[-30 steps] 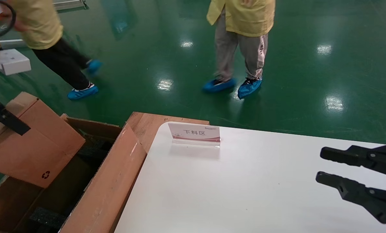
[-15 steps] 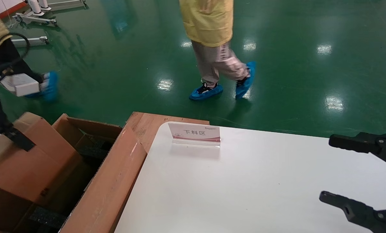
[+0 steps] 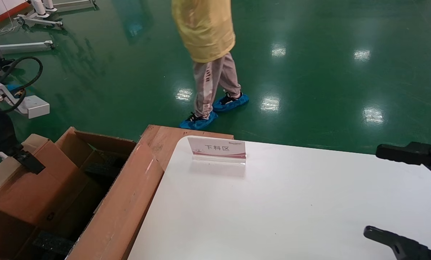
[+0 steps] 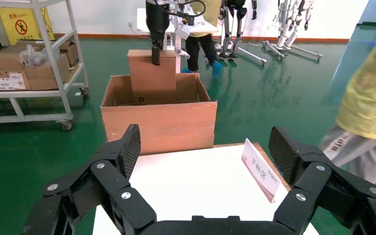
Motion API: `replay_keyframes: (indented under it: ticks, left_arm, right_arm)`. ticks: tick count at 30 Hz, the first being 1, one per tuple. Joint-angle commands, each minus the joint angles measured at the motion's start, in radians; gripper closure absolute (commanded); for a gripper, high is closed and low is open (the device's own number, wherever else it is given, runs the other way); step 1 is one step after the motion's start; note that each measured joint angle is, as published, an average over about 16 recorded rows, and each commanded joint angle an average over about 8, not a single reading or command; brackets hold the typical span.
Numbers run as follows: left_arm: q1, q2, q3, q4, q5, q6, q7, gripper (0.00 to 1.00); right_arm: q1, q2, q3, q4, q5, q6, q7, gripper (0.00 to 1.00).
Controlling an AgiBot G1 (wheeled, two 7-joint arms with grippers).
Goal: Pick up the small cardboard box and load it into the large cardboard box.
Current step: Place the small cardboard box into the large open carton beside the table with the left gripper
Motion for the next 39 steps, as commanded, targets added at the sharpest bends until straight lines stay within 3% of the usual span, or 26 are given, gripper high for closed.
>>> replay_keyframes:
  ticks: [1,21,39]
  left_arm:
    - [0.024,0.009,-0.001,0.036,-0.003,-0.008,0.015,1.00]
    - [0.136,0.114,0.006,0.223,-0.001,0.022,0.046,1.00]
    - [0.266,0.129,-0.009,0.313,-0.027,-0.032,0.054,1.00]
  right_arm:
    - [0.000,0.000,0.000,0.000,0.000,0.000,0.000,0.00]
    - [0.000,0.001,-0.001,0.000,0.001,0.001,-0.001,0.00]
    - [0.000,0.001,-0.002,0.000,0.002,0.001,-0.001,0.00]
